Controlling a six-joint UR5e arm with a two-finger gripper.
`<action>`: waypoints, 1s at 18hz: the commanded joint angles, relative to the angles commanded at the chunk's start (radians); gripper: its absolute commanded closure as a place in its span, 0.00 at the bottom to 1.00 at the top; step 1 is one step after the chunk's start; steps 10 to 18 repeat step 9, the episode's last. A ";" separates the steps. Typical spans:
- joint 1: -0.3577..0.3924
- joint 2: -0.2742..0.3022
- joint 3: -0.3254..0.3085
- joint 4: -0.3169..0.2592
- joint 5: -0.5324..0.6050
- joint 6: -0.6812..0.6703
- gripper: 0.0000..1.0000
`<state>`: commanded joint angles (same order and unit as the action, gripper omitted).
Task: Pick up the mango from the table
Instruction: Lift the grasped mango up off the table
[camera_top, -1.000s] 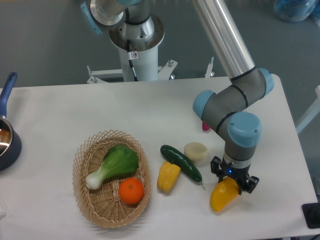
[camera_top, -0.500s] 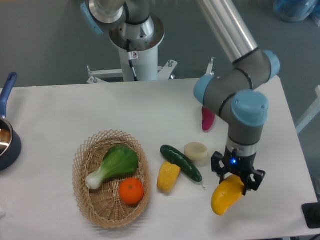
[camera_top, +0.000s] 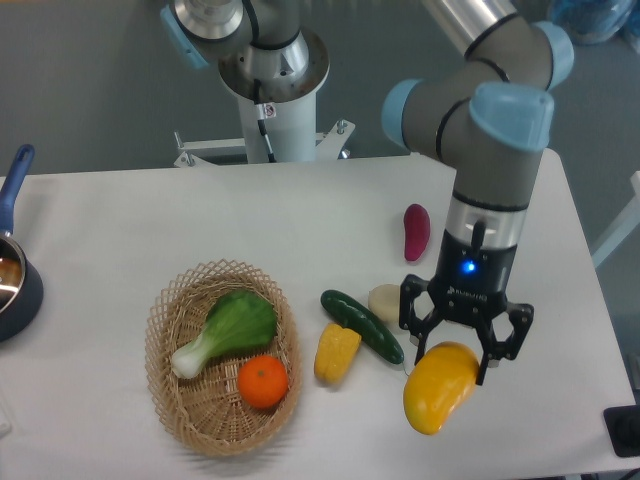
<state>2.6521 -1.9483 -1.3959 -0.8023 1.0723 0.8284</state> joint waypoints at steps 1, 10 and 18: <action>0.014 0.011 -0.003 -0.002 -0.021 -0.011 0.68; 0.043 0.023 -0.006 0.000 -0.094 -0.046 0.68; 0.043 0.023 -0.006 0.000 -0.094 -0.046 0.68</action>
